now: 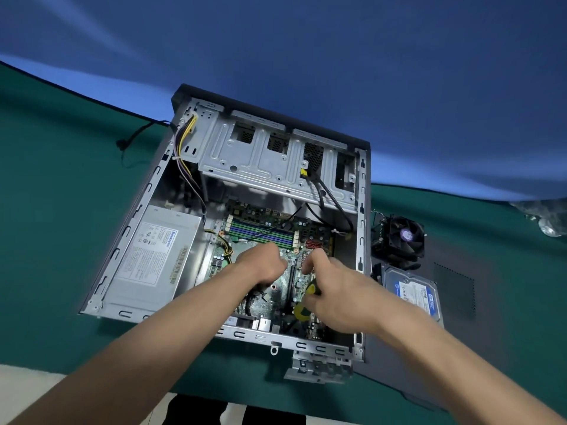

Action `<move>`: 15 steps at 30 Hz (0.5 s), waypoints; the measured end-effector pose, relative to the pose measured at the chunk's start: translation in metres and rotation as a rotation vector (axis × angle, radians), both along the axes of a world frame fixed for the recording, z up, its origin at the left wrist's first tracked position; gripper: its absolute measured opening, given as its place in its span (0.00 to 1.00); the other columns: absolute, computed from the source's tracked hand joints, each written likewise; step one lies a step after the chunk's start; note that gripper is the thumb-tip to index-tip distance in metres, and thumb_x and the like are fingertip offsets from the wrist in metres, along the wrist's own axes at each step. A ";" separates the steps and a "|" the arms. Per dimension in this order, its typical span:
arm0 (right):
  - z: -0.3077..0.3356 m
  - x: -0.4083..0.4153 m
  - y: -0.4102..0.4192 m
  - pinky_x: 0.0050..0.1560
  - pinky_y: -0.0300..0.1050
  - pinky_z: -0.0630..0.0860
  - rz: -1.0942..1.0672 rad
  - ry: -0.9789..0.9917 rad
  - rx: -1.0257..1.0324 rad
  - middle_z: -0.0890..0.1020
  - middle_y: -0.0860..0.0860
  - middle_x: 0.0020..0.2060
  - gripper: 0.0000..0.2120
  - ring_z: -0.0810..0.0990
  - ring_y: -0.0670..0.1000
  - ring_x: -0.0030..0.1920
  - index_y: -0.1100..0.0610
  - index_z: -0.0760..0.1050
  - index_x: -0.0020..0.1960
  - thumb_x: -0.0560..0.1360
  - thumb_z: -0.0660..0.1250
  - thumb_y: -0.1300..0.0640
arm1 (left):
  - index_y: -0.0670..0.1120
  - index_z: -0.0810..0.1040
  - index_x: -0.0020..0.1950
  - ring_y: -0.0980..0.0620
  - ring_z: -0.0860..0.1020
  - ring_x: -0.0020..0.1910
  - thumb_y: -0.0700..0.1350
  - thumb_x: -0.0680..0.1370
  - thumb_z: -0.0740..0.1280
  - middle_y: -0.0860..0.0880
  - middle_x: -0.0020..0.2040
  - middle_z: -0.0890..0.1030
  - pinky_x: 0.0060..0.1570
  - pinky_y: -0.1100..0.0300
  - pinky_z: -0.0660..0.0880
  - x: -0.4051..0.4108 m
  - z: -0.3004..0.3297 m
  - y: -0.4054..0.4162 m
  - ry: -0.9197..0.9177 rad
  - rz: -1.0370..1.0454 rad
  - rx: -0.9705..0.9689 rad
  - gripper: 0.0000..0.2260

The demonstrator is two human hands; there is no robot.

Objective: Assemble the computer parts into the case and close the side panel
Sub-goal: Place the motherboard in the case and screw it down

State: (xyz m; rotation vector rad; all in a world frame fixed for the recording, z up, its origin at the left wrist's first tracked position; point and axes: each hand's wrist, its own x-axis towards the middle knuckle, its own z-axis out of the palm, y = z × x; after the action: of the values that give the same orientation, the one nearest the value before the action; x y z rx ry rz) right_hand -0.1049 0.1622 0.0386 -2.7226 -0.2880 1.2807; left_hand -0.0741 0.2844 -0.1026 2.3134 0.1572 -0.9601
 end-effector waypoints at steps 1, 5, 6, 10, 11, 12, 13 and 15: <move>-0.002 -0.007 0.000 0.45 0.46 0.68 -0.013 -0.064 0.012 0.73 0.53 0.53 0.12 0.75 0.55 0.48 0.51 0.62 0.59 0.80 0.60 0.49 | 0.43 0.73 0.36 0.46 0.74 0.35 0.46 0.78 0.60 0.47 0.33 0.74 0.39 0.56 0.73 -0.001 0.000 -0.001 0.010 0.001 -0.009 0.12; -0.006 -0.018 -0.006 0.38 0.46 0.66 0.014 -0.335 -0.114 0.79 0.54 0.48 0.17 0.78 0.57 0.46 0.56 0.65 0.56 0.81 0.52 0.42 | 0.42 0.74 0.39 0.45 0.78 0.41 0.47 0.79 0.60 0.45 0.37 0.76 0.48 0.53 0.75 -0.002 0.001 -0.001 0.023 -0.003 -0.034 0.13; -0.004 -0.016 -0.009 0.40 0.46 0.67 -0.010 -0.280 -0.100 0.79 0.54 0.49 0.17 0.77 0.57 0.47 0.55 0.64 0.57 0.80 0.54 0.42 | 0.41 0.75 0.39 0.44 0.79 0.43 0.47 0.79 0.60 0.45 0.38 0.76 0.49 0.52 0.76 -0.002 0.002 -0.001 0.026 -0.008 -0.035 0.13; 0.000 -0.016 -0.013 0.44 0.46 0.70 -0.042 -0.149 -0.051 0.78 0.55 0.53 0.14 0.77 0.56 0.49 0.55 0.64 0.58 0.80 0.58 0.46 | 0.41 0.76 0.39 0.46 0.77 0.35 0.47 0.80 0.59 0.45 0.36 0.77 0.43 0.55 0.76 -0.002 0.001 -0.001 0.036 -0.015 -0.045 0.14; -0.001 -0.018 -0.013 0.42 0.46 0.69 -0.048 -0.194 -0.070 0.79 0.55 0.51 0.15 0.77 0.57 0.48 0.56 0.65 0.57 0.81 0.55 0.45 | 0.41 0.76 0.39 0.46 0.76 0.32 0.47 0.80 0.59 0.45 0.35 0.77 0.39 0.56 0.76 -0.002 0.002 -0.001 0.040 -0.009 -0.049 0.15; -0.002 -0.020 -0.013 0.41 0.46 0.68 -0.069 -0.218 -0.074 0.79 0.55 0.50 0.16 0.76 0.57 0.46 0.56 0.65 0.58 0.81 0.54 0.44 | 0.40 0.77 0.39 0.47 0.76 0.30 0.47 0.80 0.59 0.45 0.34 0.78 0.37 0.58 0.75 -0.001 0.002 -0.001 0.043 -0.005 -0.053 0.15; -0.001 -0.022 -0.013 0.42 0.46 0.68 -0.098 -0.198 -0.059 0.78 0.54 0.50 0.16 0.75 0.56 0.45 0.55 0.63 0.60 0.81 0.54 0.44 | 0.40 0.77 0.39 0.47 0.76 0.30 0.47 0.80 0.59 0.45 0.34 0.78 0.36 0.58 0.75 -0.001 0.002 -0.001 0.042 -0.006 -0.051 0.15; 0.001 -0.024 -0.011 0.43 0.47 0.67 -0.129 -0.118 0.004 0.74 0.49 0.50 0.17 0.73 0.52 0.44 0.51 0.59 0.64 0.80 0.57 0.46 | 0.41 0.76 0.39 0.47 0.76 0.31 0.47 0.80 0.58 0.45 0.34 0.78 0.37 0.58 0.74 -0.001 0.002 -0.001 0.037 -0.011 -0.043 0.15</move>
State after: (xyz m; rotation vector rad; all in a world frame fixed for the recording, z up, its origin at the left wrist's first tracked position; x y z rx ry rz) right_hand -0.1291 0.1509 0.0401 -2.7676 -0.1225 1.0879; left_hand -0.0753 0.2838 -0.1007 2.2606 0.1374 -1.0022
